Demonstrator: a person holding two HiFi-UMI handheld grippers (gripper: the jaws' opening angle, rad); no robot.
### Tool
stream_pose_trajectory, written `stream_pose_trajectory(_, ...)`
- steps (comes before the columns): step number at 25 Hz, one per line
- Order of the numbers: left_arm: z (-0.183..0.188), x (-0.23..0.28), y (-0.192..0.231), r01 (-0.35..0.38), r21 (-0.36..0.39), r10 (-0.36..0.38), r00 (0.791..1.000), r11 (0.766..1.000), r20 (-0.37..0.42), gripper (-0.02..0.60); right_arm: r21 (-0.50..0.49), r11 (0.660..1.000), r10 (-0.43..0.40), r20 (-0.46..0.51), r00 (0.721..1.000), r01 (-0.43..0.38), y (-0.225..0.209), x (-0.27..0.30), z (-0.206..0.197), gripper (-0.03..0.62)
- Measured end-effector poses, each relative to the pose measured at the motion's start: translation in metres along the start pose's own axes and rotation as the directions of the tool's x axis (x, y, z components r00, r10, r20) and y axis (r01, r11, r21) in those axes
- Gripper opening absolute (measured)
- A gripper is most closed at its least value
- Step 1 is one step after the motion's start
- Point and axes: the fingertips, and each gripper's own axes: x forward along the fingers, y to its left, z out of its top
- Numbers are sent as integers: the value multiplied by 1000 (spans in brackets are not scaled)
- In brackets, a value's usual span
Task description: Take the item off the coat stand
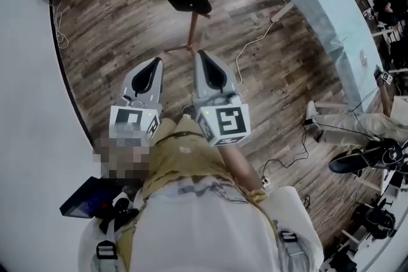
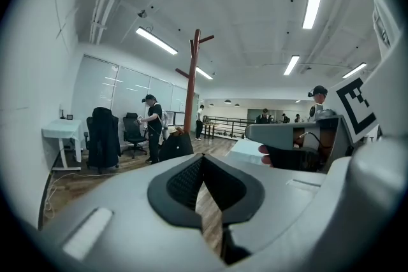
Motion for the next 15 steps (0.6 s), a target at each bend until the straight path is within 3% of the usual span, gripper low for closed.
stream_pose_trajectory(10, -22, 33, 33, -32, -42, 28, 995, 999, -91, -2, 33, 999, -12, -45, 999, 14, -18, 41, -18, 0)
stream_pose_trajectory(15, 1, 64, 53, 15, -34, -16, 999, 999, -46, -2, 9, 998, -65, -25, 998, 65, -32, 73, -3, 0)
